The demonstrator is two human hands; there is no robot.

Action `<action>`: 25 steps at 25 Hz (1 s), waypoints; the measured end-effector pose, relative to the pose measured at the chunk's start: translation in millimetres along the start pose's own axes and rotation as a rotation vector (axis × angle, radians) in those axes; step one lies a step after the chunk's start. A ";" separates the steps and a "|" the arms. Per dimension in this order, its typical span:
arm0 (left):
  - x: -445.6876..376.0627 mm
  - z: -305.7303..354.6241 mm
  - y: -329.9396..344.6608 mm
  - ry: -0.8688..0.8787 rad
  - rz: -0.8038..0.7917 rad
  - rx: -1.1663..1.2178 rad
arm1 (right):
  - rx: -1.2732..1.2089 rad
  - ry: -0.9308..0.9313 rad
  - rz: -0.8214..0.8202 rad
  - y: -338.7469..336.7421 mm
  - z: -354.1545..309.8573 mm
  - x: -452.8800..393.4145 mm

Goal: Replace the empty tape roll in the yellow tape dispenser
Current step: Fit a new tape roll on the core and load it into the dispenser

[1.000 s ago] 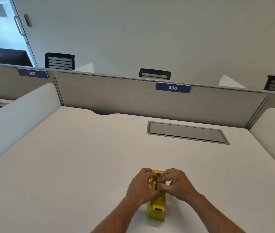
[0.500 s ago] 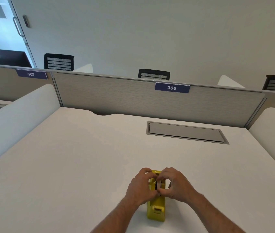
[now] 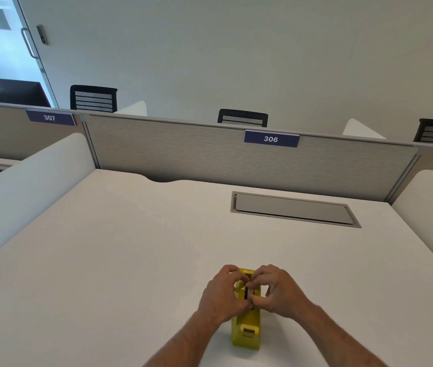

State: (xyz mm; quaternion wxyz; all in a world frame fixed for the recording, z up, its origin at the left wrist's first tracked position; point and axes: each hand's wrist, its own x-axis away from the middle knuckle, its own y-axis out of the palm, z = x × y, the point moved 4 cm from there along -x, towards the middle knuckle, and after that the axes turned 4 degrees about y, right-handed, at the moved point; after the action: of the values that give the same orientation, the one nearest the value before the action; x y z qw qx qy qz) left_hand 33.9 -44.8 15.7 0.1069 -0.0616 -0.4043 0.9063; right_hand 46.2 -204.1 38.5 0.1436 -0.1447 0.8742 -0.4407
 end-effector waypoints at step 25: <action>-0.5 -0.3 -0.7 0.005 -0.002 -0.003 | 0.032 -0.022 -0.016 1.7 3.5 -6.2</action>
State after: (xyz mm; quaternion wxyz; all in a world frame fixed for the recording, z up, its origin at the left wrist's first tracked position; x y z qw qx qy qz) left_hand 34.6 -44.3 16.0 0.1085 -0.0635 -0.4055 0.9054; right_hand 53.0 -203.3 35.9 0.1517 -0.1542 0.8643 -0.4541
